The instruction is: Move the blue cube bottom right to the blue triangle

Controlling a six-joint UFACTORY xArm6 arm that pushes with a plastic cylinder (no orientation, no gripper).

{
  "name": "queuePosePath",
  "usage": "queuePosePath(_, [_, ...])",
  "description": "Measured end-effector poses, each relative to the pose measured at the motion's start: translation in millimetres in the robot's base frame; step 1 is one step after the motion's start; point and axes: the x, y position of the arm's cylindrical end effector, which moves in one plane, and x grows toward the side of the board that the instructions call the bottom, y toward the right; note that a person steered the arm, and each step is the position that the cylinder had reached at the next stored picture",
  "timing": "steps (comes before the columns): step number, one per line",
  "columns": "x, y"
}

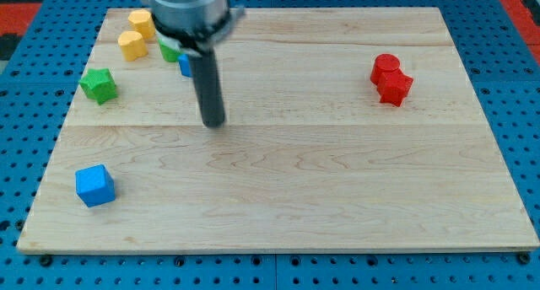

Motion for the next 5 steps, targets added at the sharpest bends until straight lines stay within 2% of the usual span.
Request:
queuePosePath(1, [104,-21])
queuePosePath(2, [145,-115])
queuePosePath(3, [113,-152])
queuePosePath(4, [75,-132])
queuePosePath(5, [84,-160])
